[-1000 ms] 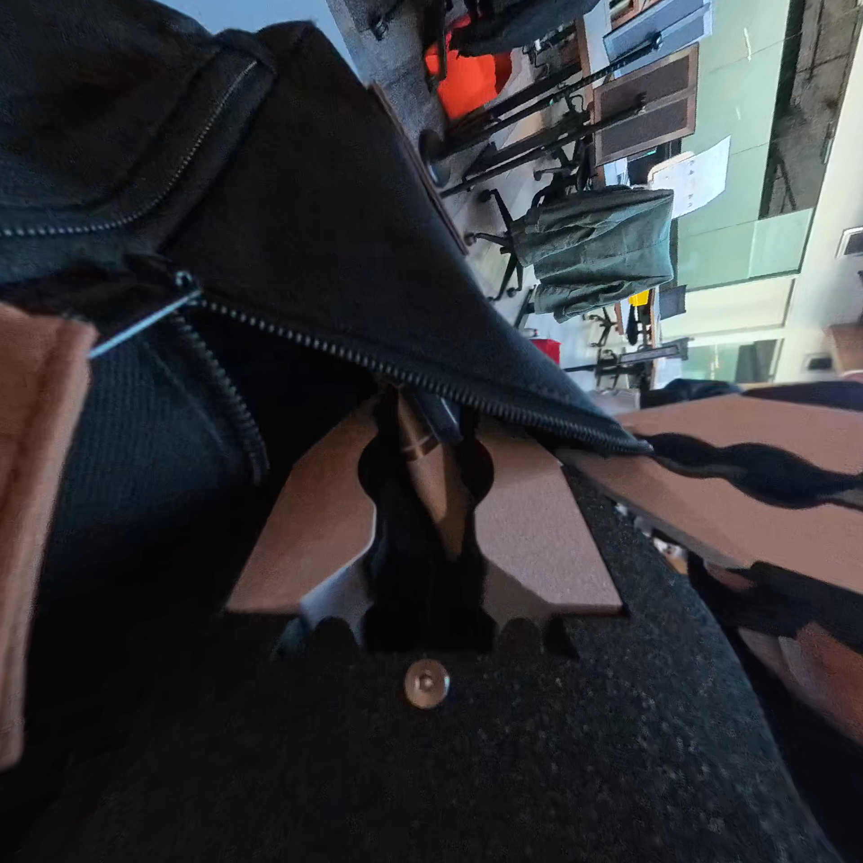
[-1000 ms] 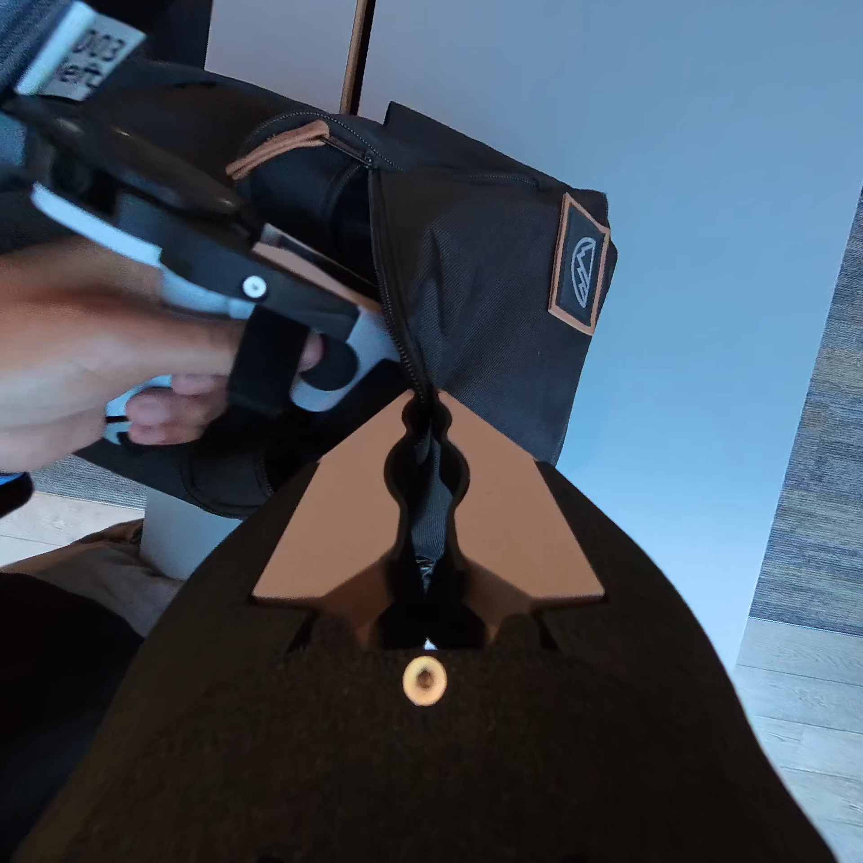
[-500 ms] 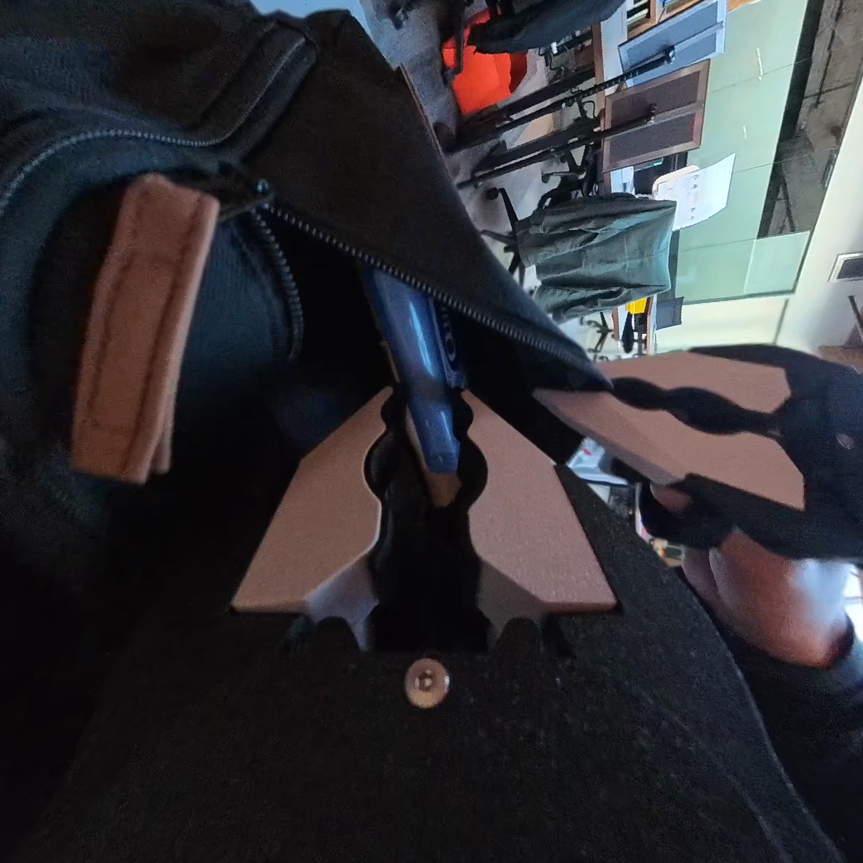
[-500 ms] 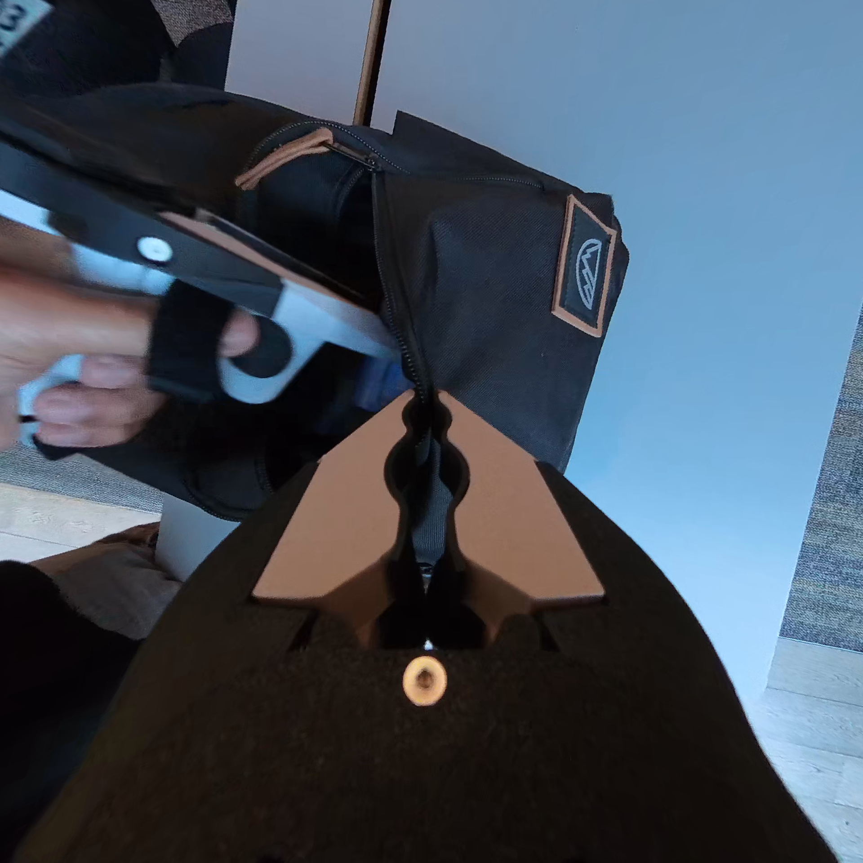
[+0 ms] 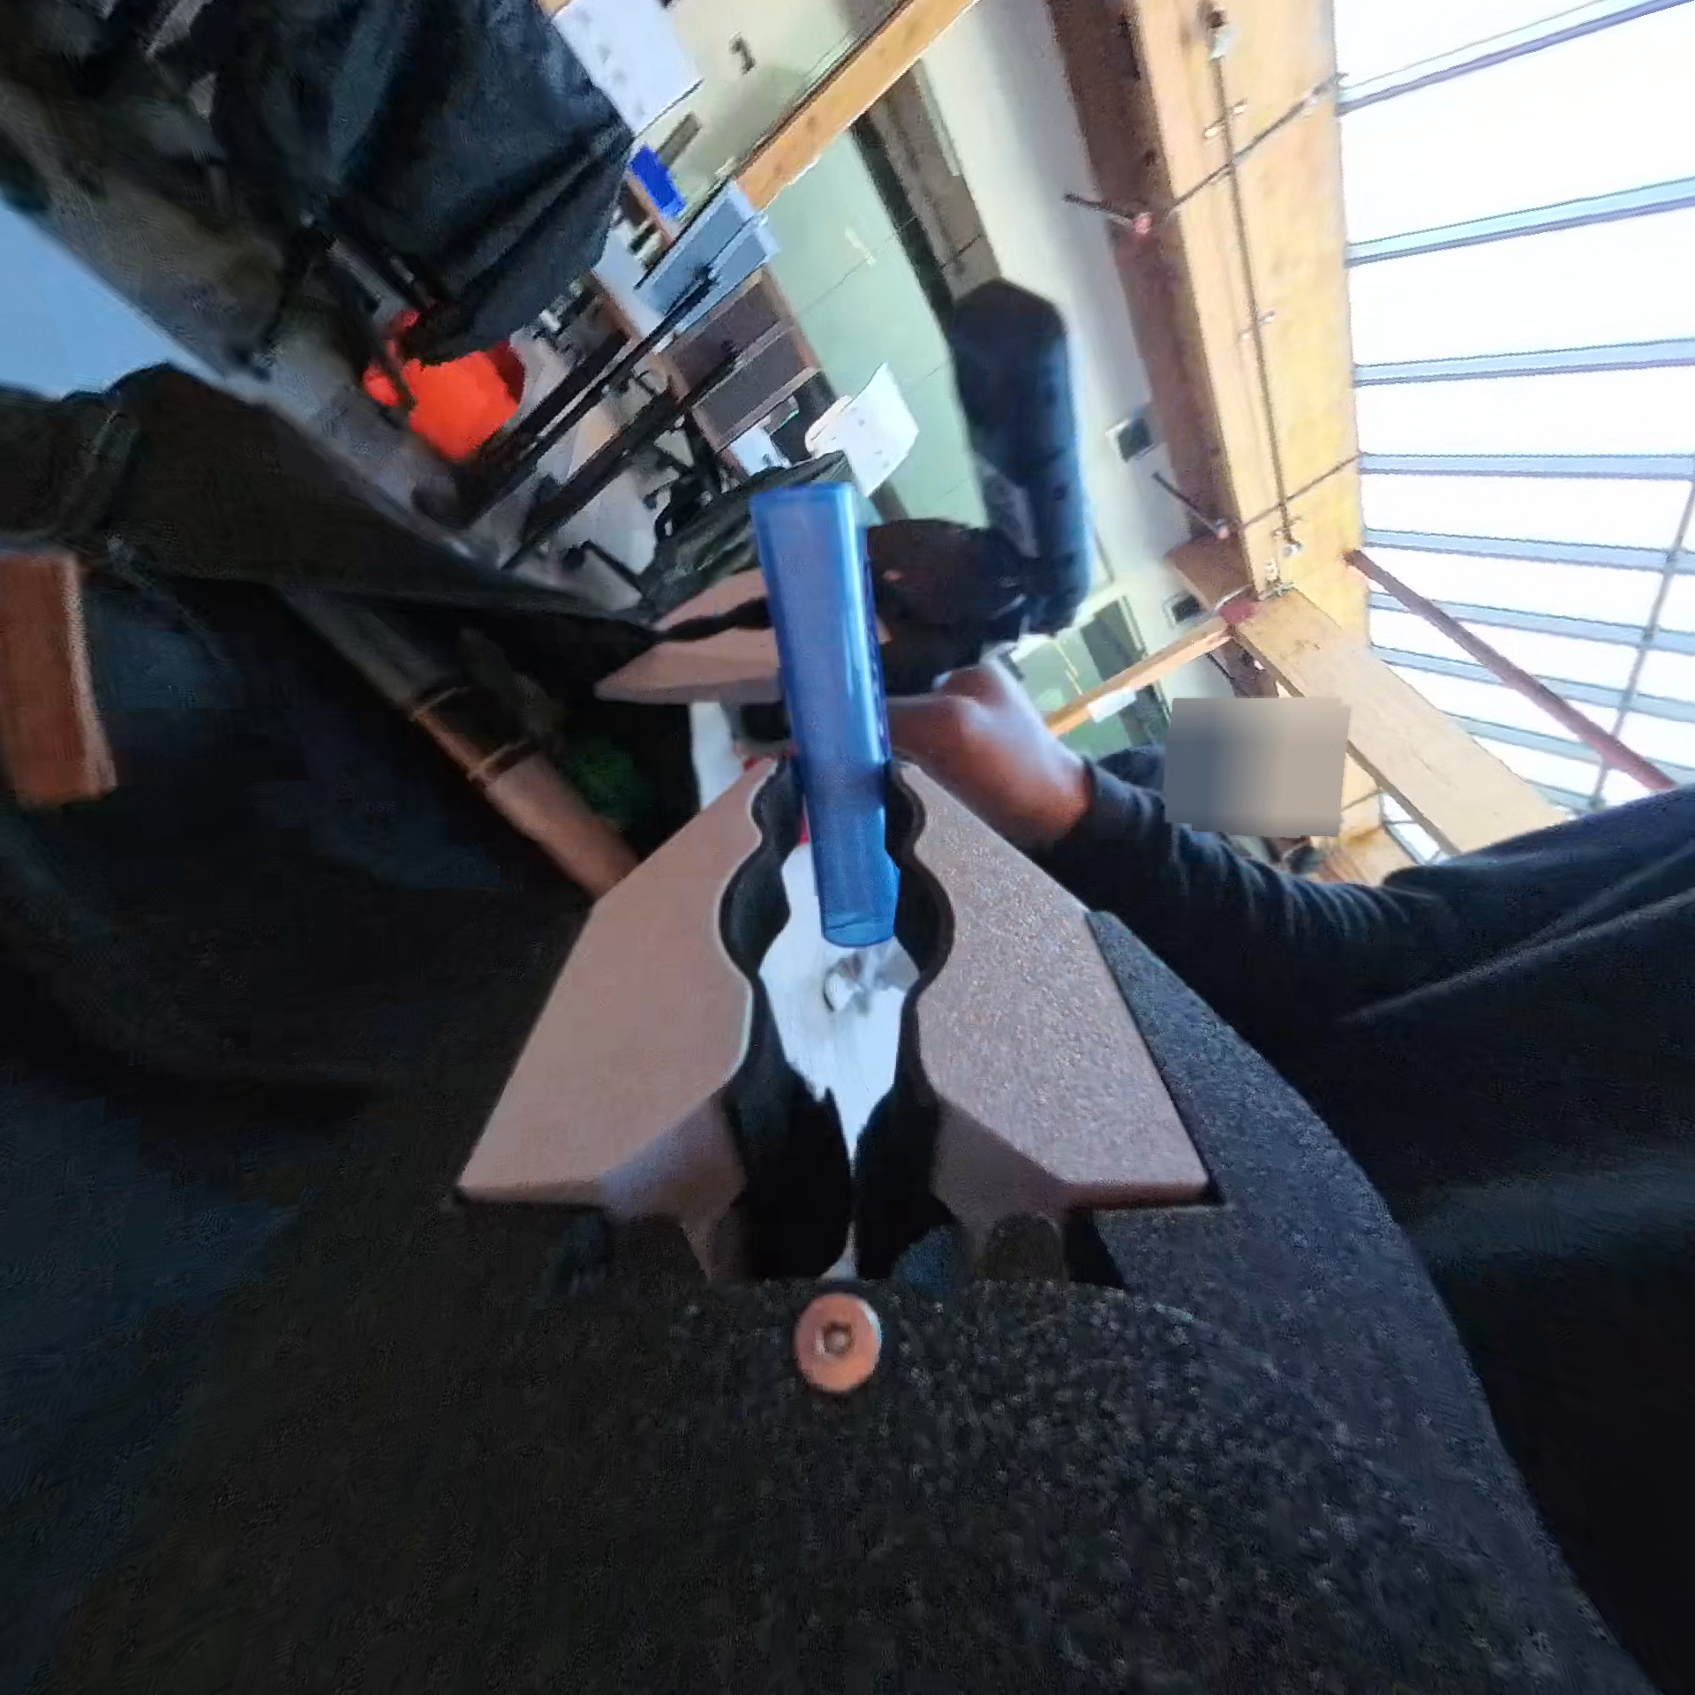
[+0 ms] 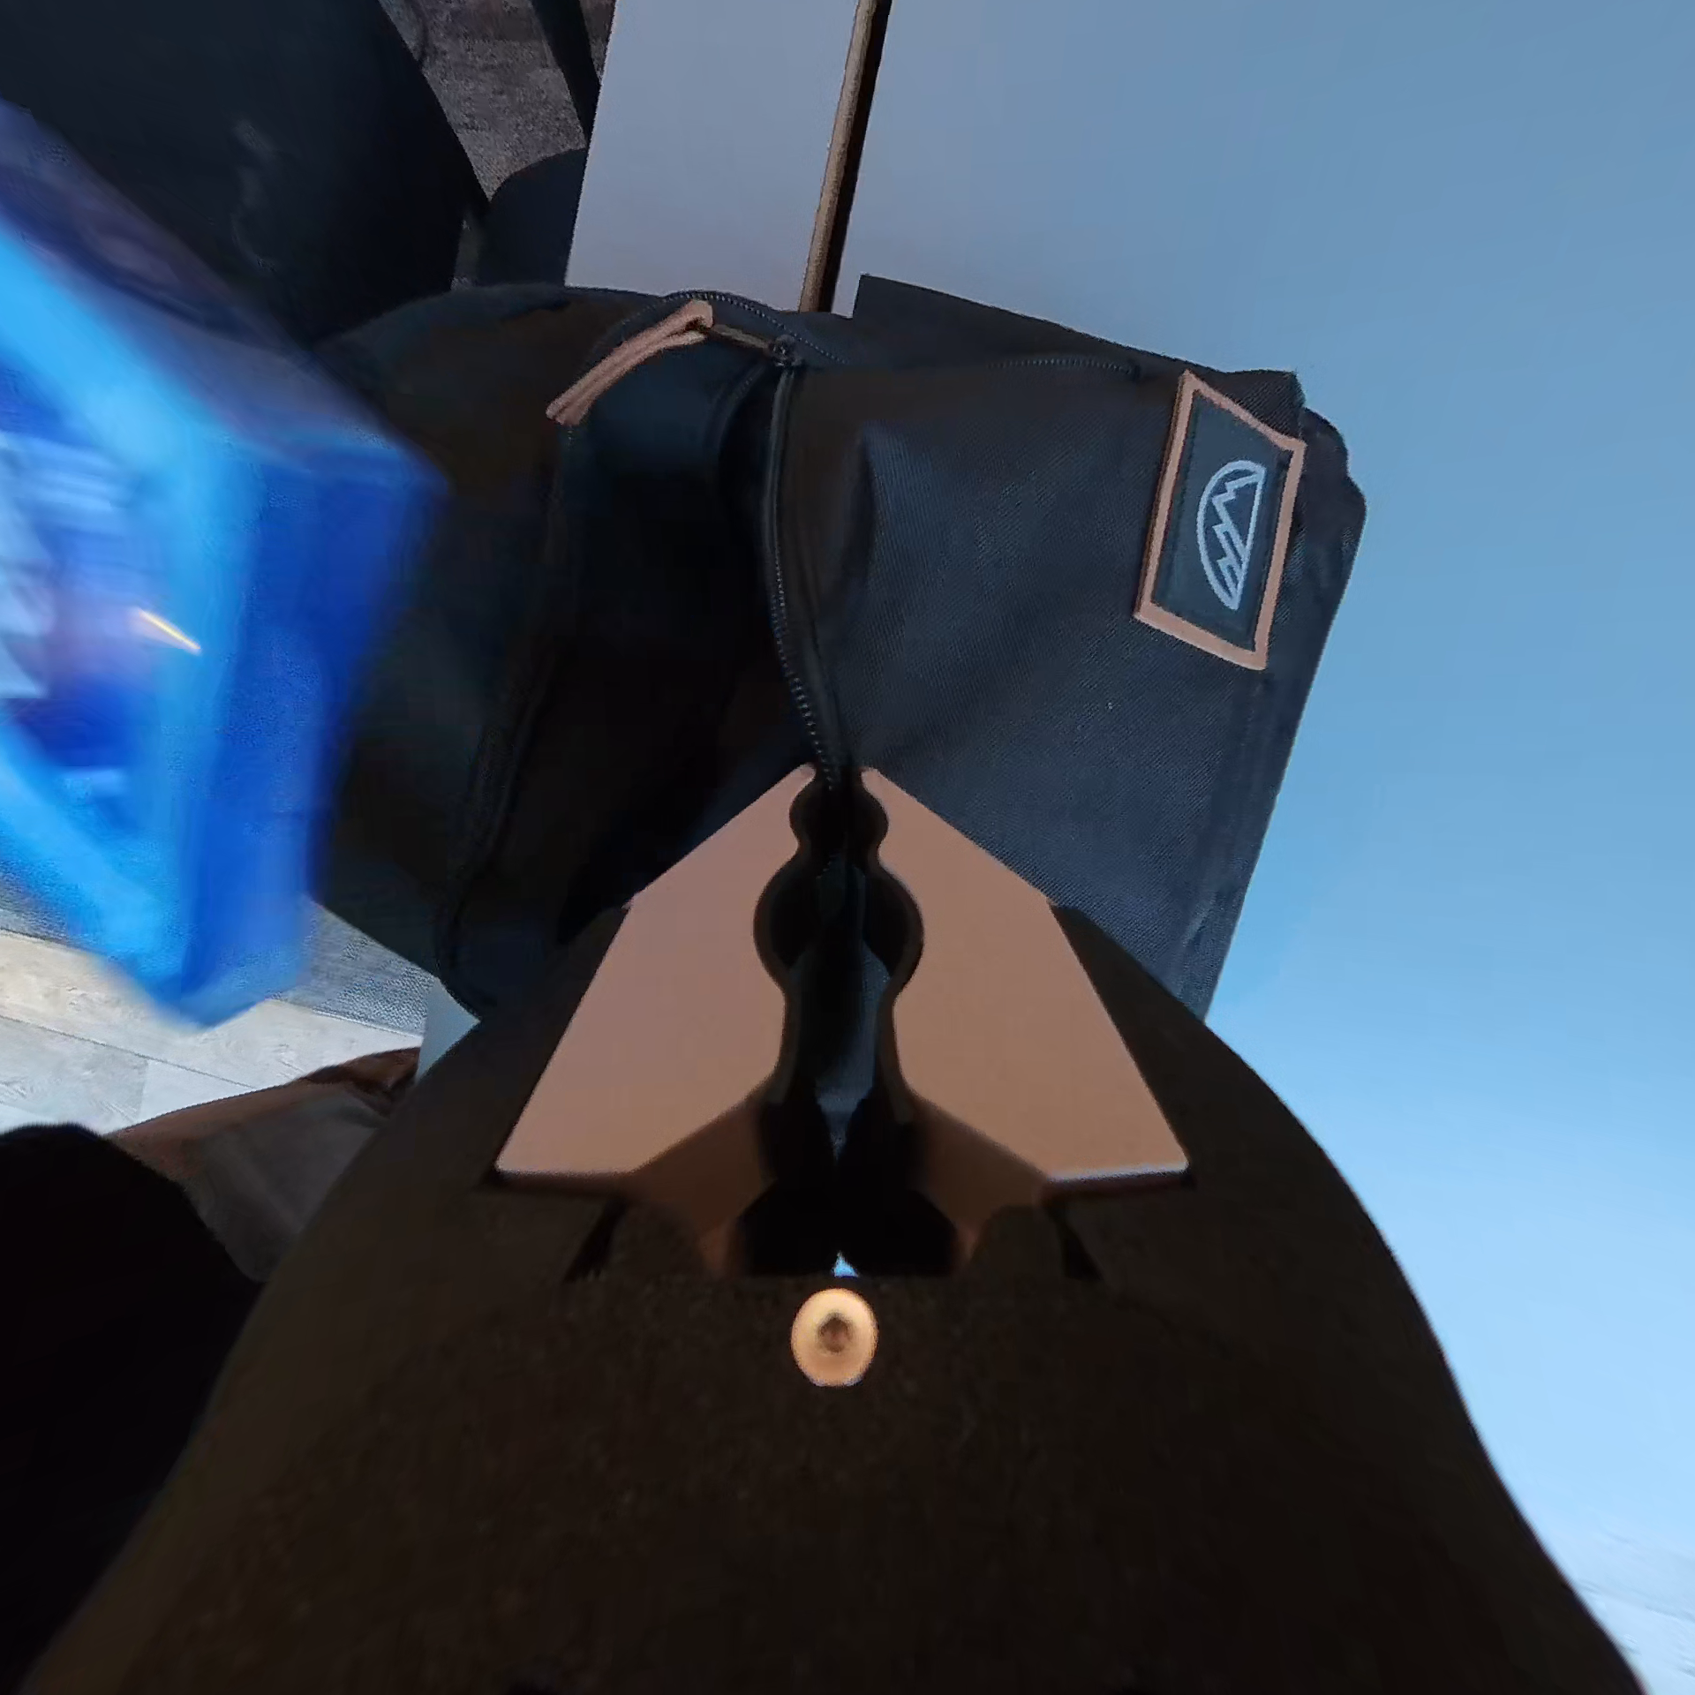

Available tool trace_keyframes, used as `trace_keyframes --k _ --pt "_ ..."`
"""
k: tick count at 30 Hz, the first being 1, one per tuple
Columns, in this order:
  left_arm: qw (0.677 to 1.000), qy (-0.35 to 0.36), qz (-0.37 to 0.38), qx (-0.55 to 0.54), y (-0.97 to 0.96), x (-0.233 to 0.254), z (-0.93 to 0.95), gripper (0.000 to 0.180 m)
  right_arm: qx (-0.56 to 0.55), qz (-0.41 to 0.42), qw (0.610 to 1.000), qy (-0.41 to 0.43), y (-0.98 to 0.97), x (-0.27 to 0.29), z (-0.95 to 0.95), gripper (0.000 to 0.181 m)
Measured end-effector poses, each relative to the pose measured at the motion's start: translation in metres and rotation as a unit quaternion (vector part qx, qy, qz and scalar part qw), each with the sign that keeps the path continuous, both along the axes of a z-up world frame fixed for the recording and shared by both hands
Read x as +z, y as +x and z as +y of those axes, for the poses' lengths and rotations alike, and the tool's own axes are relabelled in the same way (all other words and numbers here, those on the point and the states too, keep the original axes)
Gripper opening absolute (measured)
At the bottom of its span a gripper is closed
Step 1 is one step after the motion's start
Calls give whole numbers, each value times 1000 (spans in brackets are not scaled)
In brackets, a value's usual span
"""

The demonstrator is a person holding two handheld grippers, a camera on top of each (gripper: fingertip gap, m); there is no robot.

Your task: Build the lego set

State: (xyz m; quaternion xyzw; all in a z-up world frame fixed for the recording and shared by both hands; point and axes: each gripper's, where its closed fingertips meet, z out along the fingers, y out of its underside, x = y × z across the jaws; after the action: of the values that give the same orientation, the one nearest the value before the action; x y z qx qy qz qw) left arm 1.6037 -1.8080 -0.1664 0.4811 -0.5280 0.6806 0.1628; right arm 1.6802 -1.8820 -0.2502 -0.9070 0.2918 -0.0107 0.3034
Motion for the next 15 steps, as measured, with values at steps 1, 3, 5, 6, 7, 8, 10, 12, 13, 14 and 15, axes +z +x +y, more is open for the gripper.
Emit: trace_keyframes --k 1,3,5,6,7,8,10,12,13,14,15 --pt "1000 -6 -24 -1 -5 14 1 15 -3 2 1000 5 -2 -1 1 1" --pt "998 3 -56 -6 -12 34 1 15 -10 5 1000 15 -3 -2 3 1" --pt "996 36 -76 -13 -15 46 0 15 -14 8 1000 23 -4 -4 5 1" --pt "995 52 -83 -18 -15 50 0 15 -16 8 1000 25 -4 -4 5 1" --pt "994 64 -86 -23 -15 52 0 15 -16 7 1000 25 -4 -3 5 1" --pt "993 73 -85 -22 -13 53 1 15 -16 6 1000 25 -4 -3 5 2" --pt "994 79 -79 -19 -9 51 5 15 -18 7 999 27 -4 -2 4 1" --pt "995 82 -61 -16 -5 44 10 15 -21 9 999 30 -4 -2 3 1" --pt "995 85 -51 -15 -4 39 12 15 -22 10 999 30 -4 -2 3 1" --pt "995 87 -44 -12 -4 34 13 15 -22 9 999 29 -5 -2 3 1" --pt "996 85 -37 -10 -5 30 13 15 -22 8 999 28 -5 -2 3 1"
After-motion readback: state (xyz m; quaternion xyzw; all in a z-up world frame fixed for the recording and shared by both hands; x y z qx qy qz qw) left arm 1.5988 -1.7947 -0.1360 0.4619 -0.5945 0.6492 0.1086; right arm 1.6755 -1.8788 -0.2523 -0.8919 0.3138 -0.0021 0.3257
